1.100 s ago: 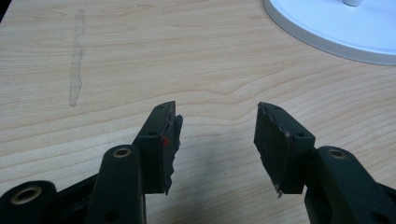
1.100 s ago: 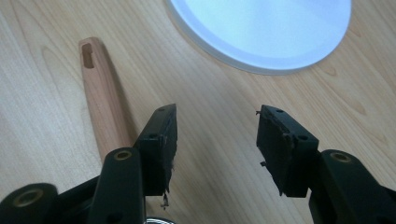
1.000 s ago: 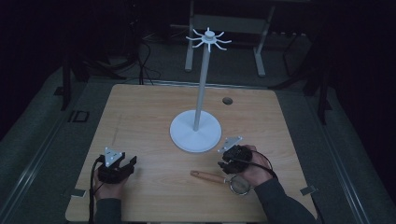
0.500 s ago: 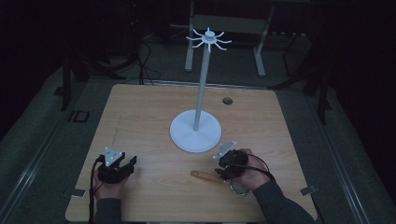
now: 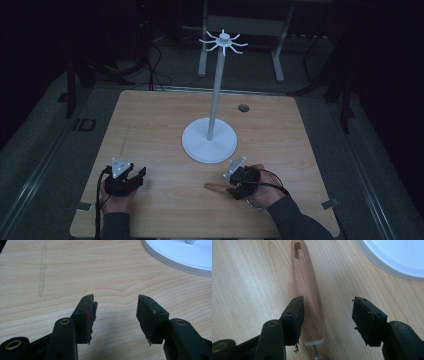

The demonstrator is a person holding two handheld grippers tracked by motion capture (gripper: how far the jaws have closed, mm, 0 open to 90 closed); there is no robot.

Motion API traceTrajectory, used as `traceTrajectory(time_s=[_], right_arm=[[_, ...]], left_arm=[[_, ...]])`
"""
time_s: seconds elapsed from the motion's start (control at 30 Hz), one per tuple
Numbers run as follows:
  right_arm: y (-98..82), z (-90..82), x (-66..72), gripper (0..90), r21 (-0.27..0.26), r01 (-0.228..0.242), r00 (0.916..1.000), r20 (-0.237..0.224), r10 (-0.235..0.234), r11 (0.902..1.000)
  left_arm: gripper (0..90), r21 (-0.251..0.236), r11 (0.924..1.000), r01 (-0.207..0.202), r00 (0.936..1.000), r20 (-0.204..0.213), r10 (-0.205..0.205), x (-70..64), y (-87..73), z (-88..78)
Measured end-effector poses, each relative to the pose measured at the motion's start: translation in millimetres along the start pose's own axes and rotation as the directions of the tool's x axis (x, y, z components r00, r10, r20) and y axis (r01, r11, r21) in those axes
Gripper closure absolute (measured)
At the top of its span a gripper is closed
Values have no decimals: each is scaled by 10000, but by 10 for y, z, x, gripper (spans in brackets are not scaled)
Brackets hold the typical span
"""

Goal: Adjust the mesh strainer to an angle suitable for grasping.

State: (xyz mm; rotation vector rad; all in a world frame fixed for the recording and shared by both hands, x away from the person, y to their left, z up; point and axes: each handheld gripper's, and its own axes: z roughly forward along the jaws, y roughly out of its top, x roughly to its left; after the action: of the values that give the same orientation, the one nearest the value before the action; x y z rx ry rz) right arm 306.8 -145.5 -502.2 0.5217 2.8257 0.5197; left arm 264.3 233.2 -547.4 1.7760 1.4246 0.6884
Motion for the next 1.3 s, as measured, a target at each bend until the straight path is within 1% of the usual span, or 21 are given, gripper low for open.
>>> traceTrajectory(time_s=[0.07,0.13,0.17,0.37,0.53,0.63,0.7,0.73,0.77,0.83,0.93,1.0,1.07,1.13,1.23,1.3], right_arm=[[0,19,10,423,80,90,9999,-64,-90,9999],[-1,33,17,425,176,78,9999,-94,-76,9998],[-2,66,25,428,354,99,9997,-246,-90,9993],[-9,170,24,444,744,87,9985,-538,-47,9972],[-15,212,-12,491,1002,29,9985,-548,26,9950],[-16,215,-27,516,983,-79,9977,-663,145,9951],[-6,215,-37,571,1053,-127,9967,-788,211,9944],[-6,215,-37,571,1053,-127,9967,-788,211,9944],[2,215,-29,610,1074,-68,9959,-886,164,9942],[9,215,-23,644,1108,-53,9950,-987,163,9938],[16,218,-15,668,1103,-70,9935,-1125,195,9939],[10,219,-15,677,1020,-90,9911,-1313,224,9947],[4,215,-11,680,999,-31,9917,-1277,159,9950],[-19,209,-3,685,870,-166,9920,-1231,273,9961],[-36,201,4,686,764,-134,9944,-1036,213,9970],[-49,184,-7,686,548,-220,9949,-969,273,9983]], left_arm=[[487,10,10000,-10,10000,-1,10,0,0,1],[487,13,10000,-5,10000,3,5,0,-1,2],[487,13,10000,-14,10000,2,14,0,0,1],[487,4,10000,13,10000,-4,-13,1,-1,1],[487,11,10000,12,10000,-2,-12,2,-1,3],[486,25,10000,0,10000,-2,0,2,-1,3],[486,29,10000,3,10000,3,-3,2,-1,5],[487,29,10000,3,10000,3,-3,2,-1,5],[486,34,10000,-6,10000,0,6,2,-1,4],[486,34,10000,-8,10000,5,8,1,-2,5],[487,38,10000,-5,10000,8,5,1,-2,5],[486,38,10000,-6,10000,5,6,3,-2,4],[486,39,10000,-5,10000,6,5,3,-2,4],[486,34,10000,-1,10000,7,1,4,-1,4],[487,25,10000,21,10000,5,-21,6,0,7],[486,31,10000,29,10000,12,-29,8,0,9]])
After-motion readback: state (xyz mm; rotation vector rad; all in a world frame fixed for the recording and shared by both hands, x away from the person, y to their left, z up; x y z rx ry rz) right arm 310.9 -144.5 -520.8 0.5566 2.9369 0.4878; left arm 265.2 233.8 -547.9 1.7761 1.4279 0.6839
